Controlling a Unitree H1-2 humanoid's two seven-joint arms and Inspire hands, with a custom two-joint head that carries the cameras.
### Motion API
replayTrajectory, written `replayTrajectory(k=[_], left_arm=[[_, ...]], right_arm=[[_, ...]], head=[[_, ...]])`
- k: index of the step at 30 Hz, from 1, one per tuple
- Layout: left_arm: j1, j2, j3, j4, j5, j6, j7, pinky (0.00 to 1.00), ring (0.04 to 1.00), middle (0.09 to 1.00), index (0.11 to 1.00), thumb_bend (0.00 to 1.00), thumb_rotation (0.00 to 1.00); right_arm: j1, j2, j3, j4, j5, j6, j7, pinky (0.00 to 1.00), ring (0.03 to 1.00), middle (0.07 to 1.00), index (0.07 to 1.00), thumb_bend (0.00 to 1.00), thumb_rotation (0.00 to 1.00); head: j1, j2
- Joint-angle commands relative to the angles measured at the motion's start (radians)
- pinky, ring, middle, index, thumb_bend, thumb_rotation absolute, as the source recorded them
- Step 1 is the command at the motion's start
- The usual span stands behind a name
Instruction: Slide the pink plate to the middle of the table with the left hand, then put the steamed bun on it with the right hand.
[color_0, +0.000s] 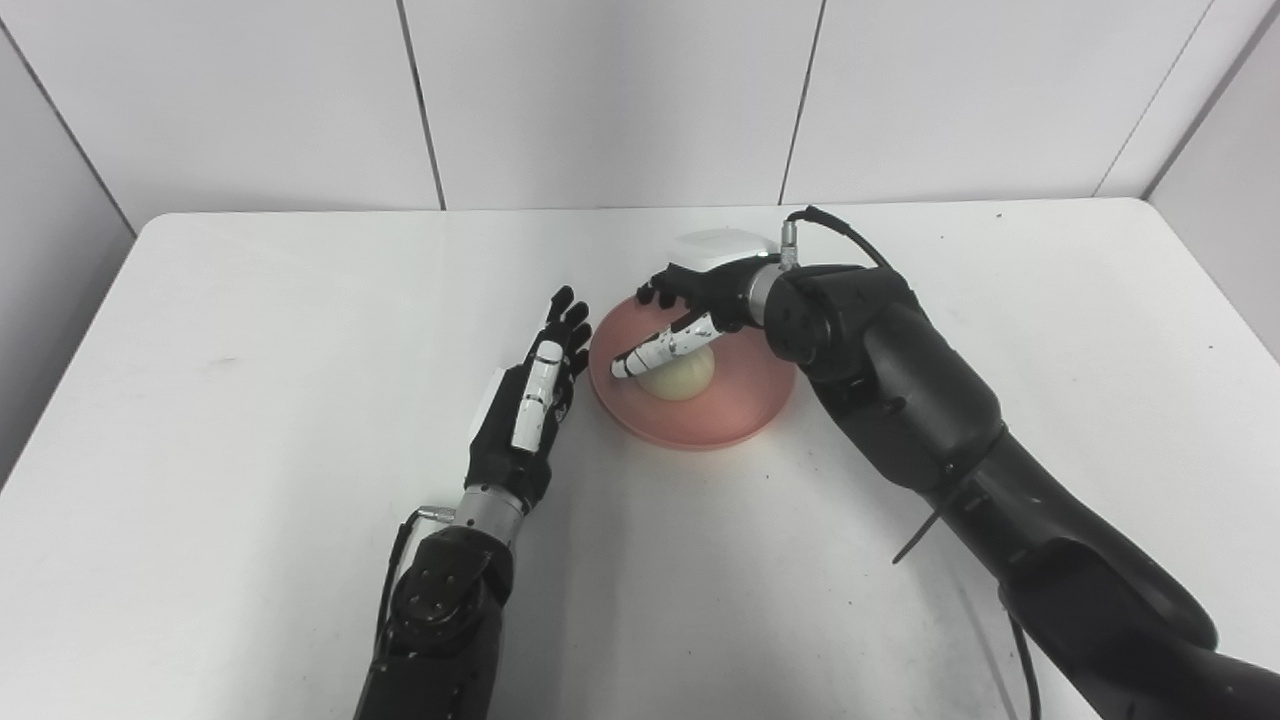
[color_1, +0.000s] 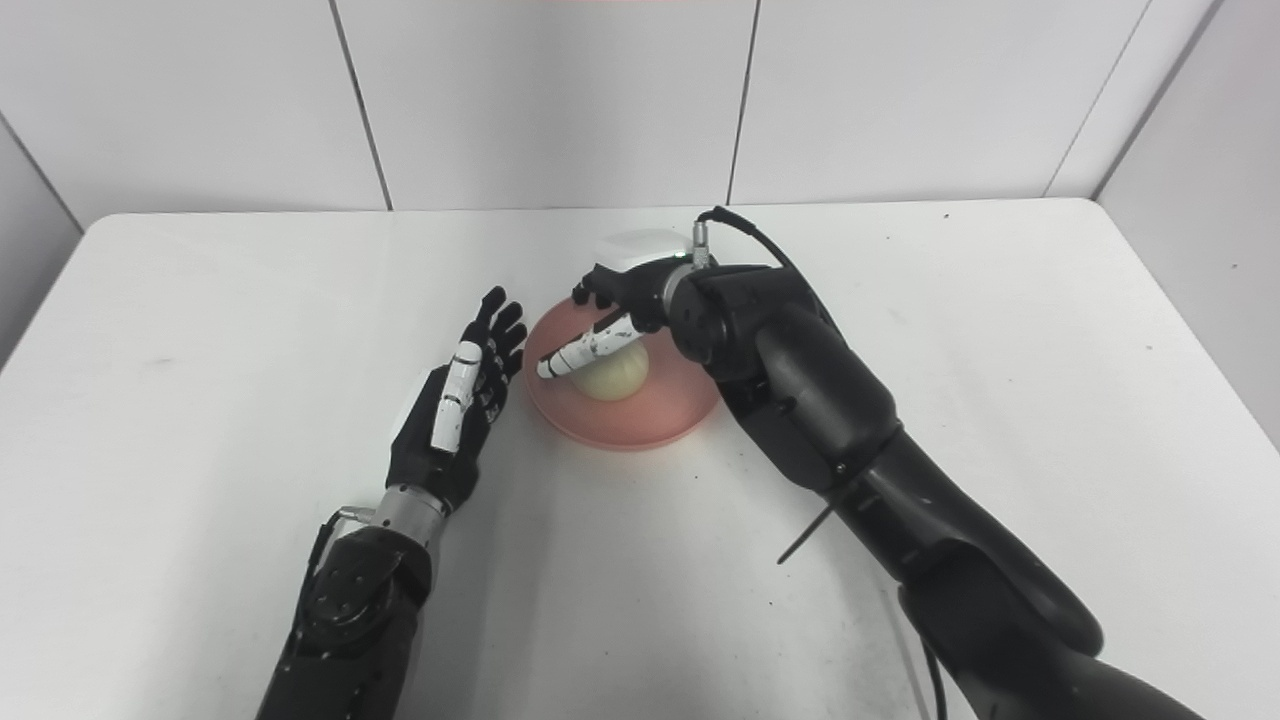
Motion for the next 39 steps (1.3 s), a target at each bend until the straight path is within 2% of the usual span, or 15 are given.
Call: replayTrajectory(k=[1, 5, 10, 15, 18, 19, 20, 23, 27, 28, 30, 32, 36, 39], left_arm=[[0.036, 0.012, 0.002, 0.046, 0.004, 0.068, 0.004, 1.0, 0.997, 1.0, 1.0, 0.5, 1.0], [0.037, 0.017, 0.002, 0.047, 0.003, 0.062, -0.001, 1.0, 0.996, 1.0, 1.0, 0.5, 1.0], [0.036, 0.024, 0.011, 0.049, -0.006, 0.063, -0.005, 1.0, 0.998, 1.0, 1.0, 0.52, 1.0], [0.044, 0.029, 0.022, 0.036, -0.011, 0.079, -0.013, 1.0, 1.0, 0.999, 1.0, 0.53, 1.0], [0.05, 0.033, 0.025, 0.027, -0.01, 0.076, -0.019, 1.0, 1.0, 1.0, 1.0, 0.54, 1.0], [0.051, 0.035, 0.026, 0.027, -0.012, 0.073, -0.021, 1.0, 1.0, 1.0, 1.0, 0.54, 1.0], [0.053, 0.036, 0.026, 0.023, -0.013, 0.07, -0.023, 1.0, 1.0, 1.0, 1.0, 0.54, 1.0], [0.057, 0.042, 0.03, 0.029, -0.018, 0.057, -0.025, 1.0, 1.0, 1.0, 1.0, 0.55, 1.0], [0.063, 0.046, 0.032, 0.025, -0.026, 0.053, -0.023, 1.0, 1.0, 1.0, 1.0, 0.55, 1.0], [0.064, 0.047, 0.033, 0.027, -0.029, 0.047, -0.025, 1.0, 1.0, 1.0, 1.0, 0.55, 1.0], [0.064, 0.046, 0.035, 0.032, -0.034, 0.036, -0.027, 1.0, 1.0, 1.0, 1.0, 0.55, 1.0], [0.065, 0.046, 0.036, 0.033, -0.036, 0.034, -0.025, 1.0, 1.0, 1.0, 1.0, 0.55, 1.0], [0.068, 0.051, 0.034, 0.031, -0.03, 0.033, -0.023, 1.0, 1.0, 1.0, 1.0, 0.55, 1.0], [0.072, 0.052, 0.035, 0.028, -0.028, 0.029, -0.02, 1.0, 1.0, 1.0, 1.0, 0.54, 1.0]], right_arm=[[-0.063, -0.006, -0.019, -0.033, -0.019, 0.007, -0.001, 0.69, 0.797, 0.839, 0.853, 0.85, 0.87], [-0.055, -0.007, -0.036, -0.062, -0.018, 0.006, -0.001, 0.69, 0.794, 0.835, 0.853, 0.84, 0.89], [0.027, -0.011, -0.151, -0.168, 0.072, -0.012, -0.123, 0.63, 0.762, 0.824, 0.874, 0.78, 0.97], [0.112, -0.002, -0.266, -0.21, 0.204, -0.007, -0.208, 0.74, 0.847, 0.898, 0.939, 0.77, 1.0], [0.161, 0.033, -0.353, -0.228, 0.246, 0.008, -0.221, 0.84, 0.928, 0.97, 0.987, 0.8, 1.0], [0.173, 0.057, -0.396, -0.23, 0.268, 0.009, -0.211, 0.89, 0.969, 0.991, 0.996, 0.81, 1.0], [0.182, 0.075, -0.436, -0.227, 0.304, 0.009, -0.204, 0.89, 0.976, 0.993, 0.997, 0.8, 1.0], [0.198, 0.178, -0.605, -0.203, 0.391, 0.01, -0.163, 0.91, 0.998, 1.0, 1.0, 0.82, 1.0], [0.169, 0.419, -0.967, -0.171, 0.406, 0.01, -0.092, 0.99, 1.0, 1.0, 1.0, 0.89, 1.0], [0.158, 0.458, -1.032, -0.17, 0.403, 0.01, -0.085, 1.0, 1.0, 1.0, 1.0, 0.89, 1.0], [0.151, 0.507, -1.118, -0.173, 0.419, 0.01, -0.09, 1.0, 1.0, 1.0, 1.0, 0.87, 1.0], [0.163, 0.526, -1.152, -0.178, 0.441, 0.01, -0.109, 1.0, 1.0, 1.0, 1.0, 0.82, 1.0], [0.27, 0.492, -1.06, -0.187, 0.535, -0.006, -0.258, 1.0, 1.0, 1.0, 1.0, 0.67, 1.0], [0.353, 0.475, -1.002, -0.167, 0.625, -0.079, -0.377, 1.0, 1.0, 1.0, 1.0, 0.62, 1.0]], head=[[0.0, 0.0], [-0.004, -0.003], [-0.014, -0.013], [-0.024, -0.02], [-0.025, -0.023], [-0.027, -0.025], [-0.028, -0.025], [-0.049, -0.035], [-0.053, -0.04], [-0.052, -0.043], [-0.052, -0.046], [-0.049, -0.047], [-0.044, -0.05], [-0.039, -0.053]])
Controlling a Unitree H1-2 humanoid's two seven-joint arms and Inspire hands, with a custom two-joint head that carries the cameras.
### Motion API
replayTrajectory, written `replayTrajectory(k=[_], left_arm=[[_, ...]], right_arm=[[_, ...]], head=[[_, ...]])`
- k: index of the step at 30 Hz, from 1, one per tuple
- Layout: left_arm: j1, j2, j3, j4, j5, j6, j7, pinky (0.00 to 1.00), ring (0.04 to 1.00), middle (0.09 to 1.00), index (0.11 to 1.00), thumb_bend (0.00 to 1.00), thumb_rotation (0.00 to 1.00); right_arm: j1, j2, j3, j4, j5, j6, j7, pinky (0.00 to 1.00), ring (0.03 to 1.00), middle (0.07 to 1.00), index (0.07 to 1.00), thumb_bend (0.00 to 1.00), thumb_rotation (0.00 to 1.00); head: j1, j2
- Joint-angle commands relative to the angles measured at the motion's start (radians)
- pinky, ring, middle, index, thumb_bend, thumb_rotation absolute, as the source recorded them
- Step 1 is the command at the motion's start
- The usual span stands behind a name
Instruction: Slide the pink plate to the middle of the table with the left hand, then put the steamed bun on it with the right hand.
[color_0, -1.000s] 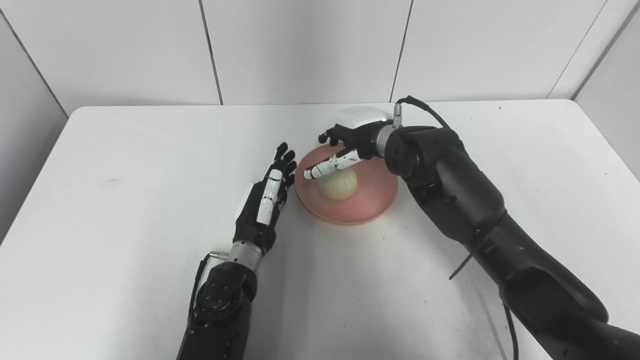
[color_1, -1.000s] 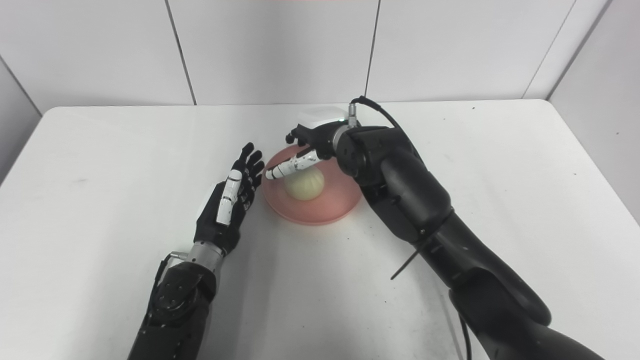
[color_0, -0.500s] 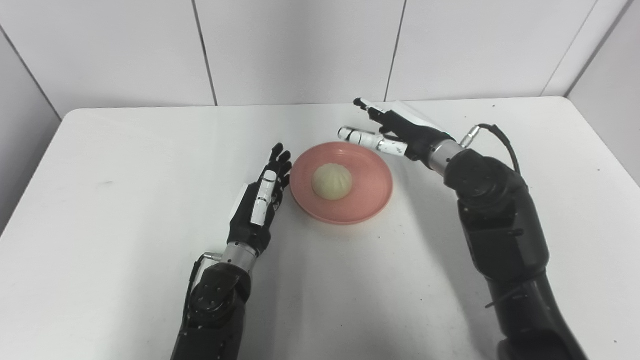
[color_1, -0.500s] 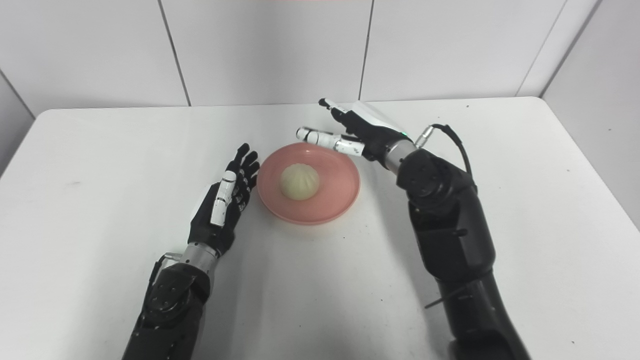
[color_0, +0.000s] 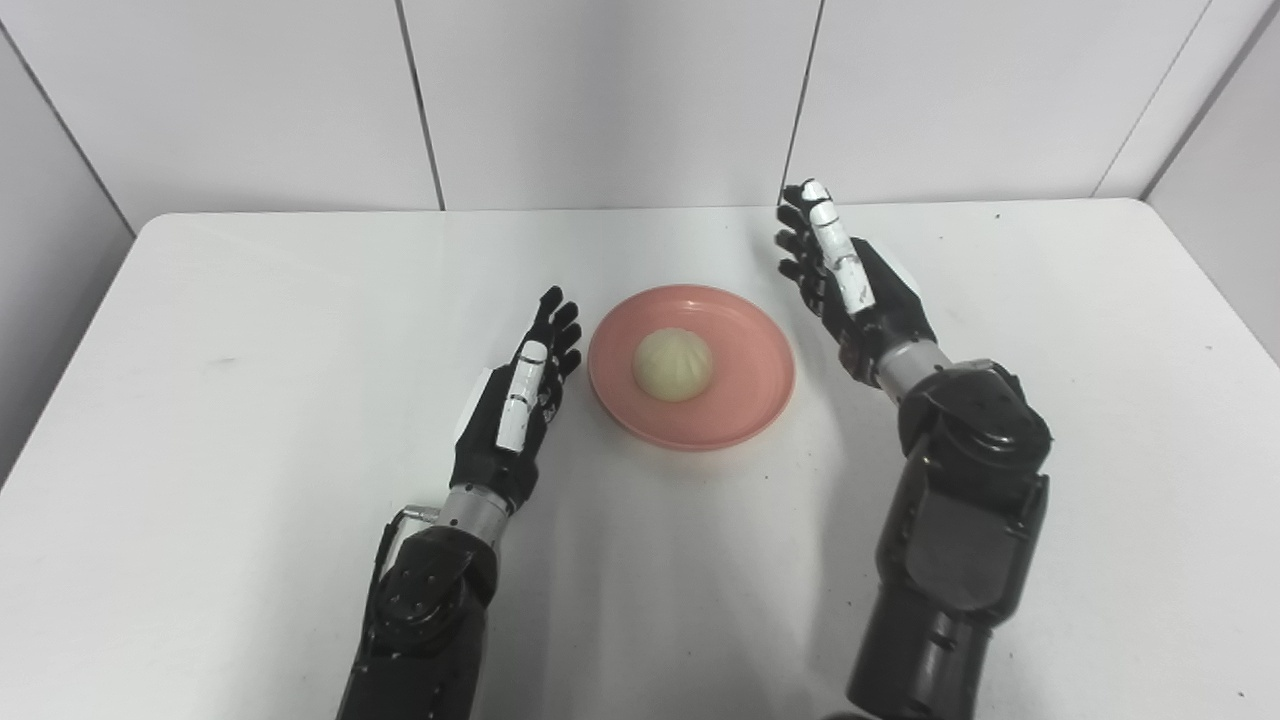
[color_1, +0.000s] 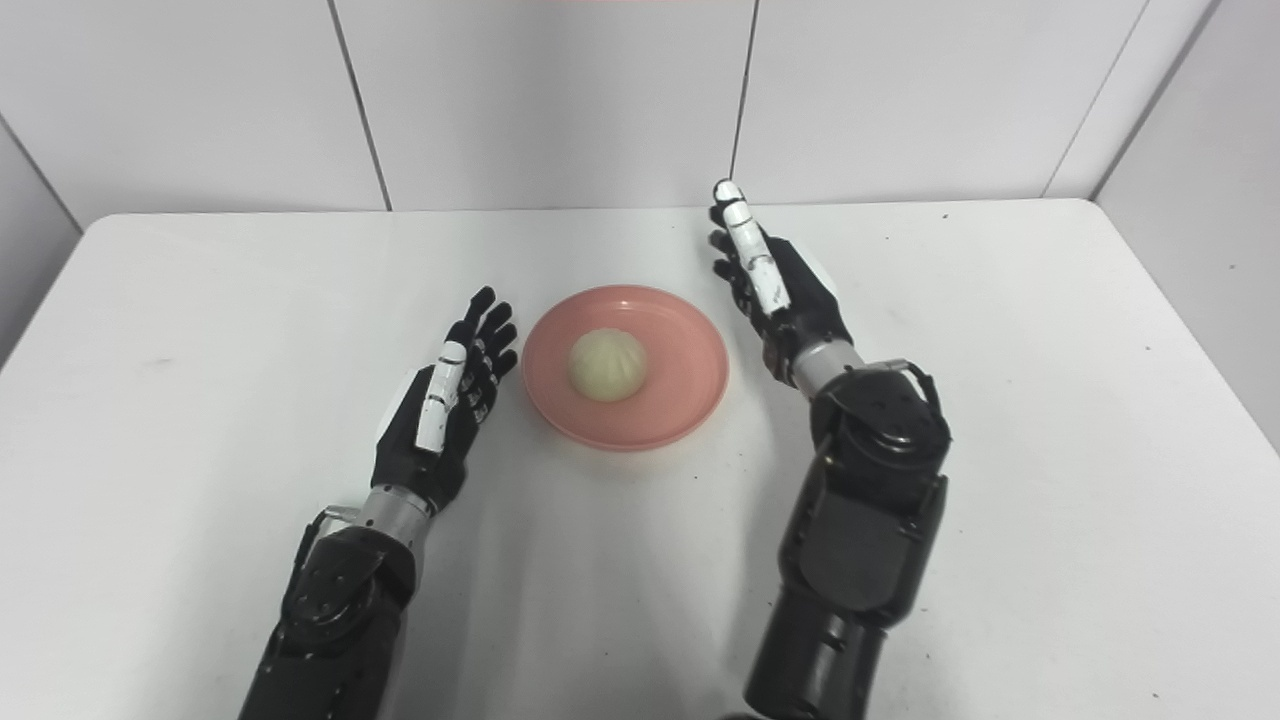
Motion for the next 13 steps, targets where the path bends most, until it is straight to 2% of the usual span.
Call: replayTrajectory(k=[1, 2, 6, 7, 9, 13], left_arm=[[0.059, 0.02, 0.012, 0.042, 0.004, 0.026, 0.012, 1.0, 1.0, 1.0, 1.0, 0.54, 1.0], [0.061, 0.021, 0.011, 0.039, 0.006, 0.026, 0.013, 1.0, 1.0, 1.0, 1.0, 0.53, 1.0], [0.068, 0.02, 0.012, 0.042, 0.016, 0.001, 0.021, 1.0, 1.0, 1.0, 1.0, 0.52, 1.0], [0.07, 0.02, 0.011, 0.039, 0.021, -0.004, 0.025, 1.0, 1.0, 1.0, 1.0, 0.51, 1.0], [0.078, 0.019, 0.009, 0.022, 0.031, 0.002, 0.032, 1.0, 0.998, 1.0, 1.0, 0.5, 1.0], [0.089, 0.017, 0.013, 0.01, 0.022, 0.014, 0.028, 1.0, 1.0, 1.0, 1.0, 0.51, 1.0]], right_arm=[[0.034, -0.008, 0.037, 0.003, 0.096, -0.095, -0.093, 1.0, 1.0, 1.0, 1.0, 0.59, 1.0], [0.066, -0.011, 0.054, 0.021, 0.131, -0.147, -0.131, 1.0, 1.0, 1.0, 1.0, 0.58, 1.0], [0.161, -0.034, 0.126, 0.089, 0.21, -0.312, -0.258, 1.0, 1.0, 1.0, 1.0, 0.36, 1.0], [0.18, -0.04, 0.146, 0.109, 0.219, -0.351, -0.29, 1.0, 1.0, 1.0, 1.0, 0.35, 1.0], [0.208, -0.048, 0.184, 0.131, 0.241, -0.397, -0.34, 1.0, 1.0, 1.0, 1.0, 0.28, 1.0], [0.235, -0.075, 0.245, 0.16, 0.287, -0.443, -0.402, 1.0, 1.0, 1.0, 1.0, 0.25, 1.0]], head=[[0.004, -0.003], [0.009, -0.004], [0.013, -0.006], [0.013, -0.006], [0.014, -0.006], [0.012, -0.007]])
